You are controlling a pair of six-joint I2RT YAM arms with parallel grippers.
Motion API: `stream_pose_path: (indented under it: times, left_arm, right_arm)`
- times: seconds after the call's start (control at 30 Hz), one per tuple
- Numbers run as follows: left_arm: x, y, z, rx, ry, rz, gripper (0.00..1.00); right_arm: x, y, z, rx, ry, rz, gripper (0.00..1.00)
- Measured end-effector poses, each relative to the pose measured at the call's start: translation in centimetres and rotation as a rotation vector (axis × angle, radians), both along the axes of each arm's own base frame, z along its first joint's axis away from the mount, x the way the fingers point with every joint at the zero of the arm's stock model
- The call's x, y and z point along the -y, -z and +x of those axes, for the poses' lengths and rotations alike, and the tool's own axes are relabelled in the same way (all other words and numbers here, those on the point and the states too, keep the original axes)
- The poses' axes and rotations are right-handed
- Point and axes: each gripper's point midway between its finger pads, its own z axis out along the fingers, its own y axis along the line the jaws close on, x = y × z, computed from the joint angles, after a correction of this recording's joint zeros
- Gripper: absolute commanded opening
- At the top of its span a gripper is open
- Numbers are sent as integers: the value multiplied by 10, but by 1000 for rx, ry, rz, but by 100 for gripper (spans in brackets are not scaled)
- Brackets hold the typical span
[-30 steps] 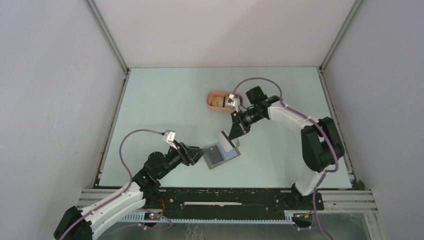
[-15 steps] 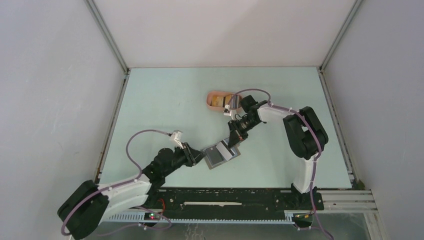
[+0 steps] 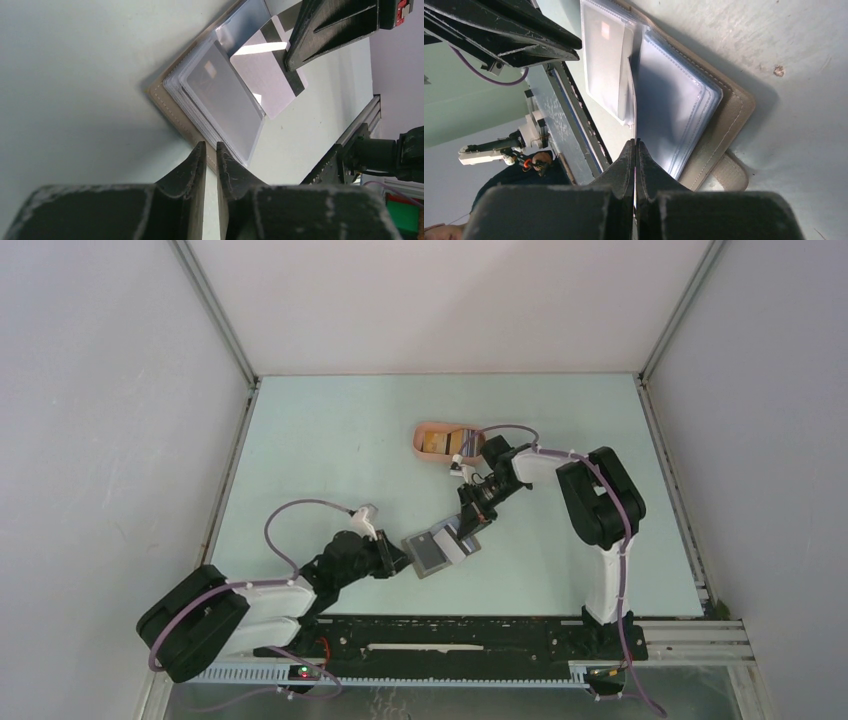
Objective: Put the credit cards into the card holder
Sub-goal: Insert the credit card into the card holder.
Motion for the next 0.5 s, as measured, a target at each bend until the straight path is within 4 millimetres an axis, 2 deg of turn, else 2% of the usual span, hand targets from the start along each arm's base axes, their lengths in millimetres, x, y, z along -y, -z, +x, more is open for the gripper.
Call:
stream_pose_path:
  times: [0.23,0.37,0.5]
  left_arm:
    - [1,0,3,-15,-4,21,22]
    - [0,-4,2,-6,-2,17,35]
    - [-1,-11,3,12,-8,8,38]
  right_arm:
    - [-2,1,1,-24,6,5,0]
    - [-3,1,1,-39,7,10,0]
    - [-5,2,2,-52,6,16,0]
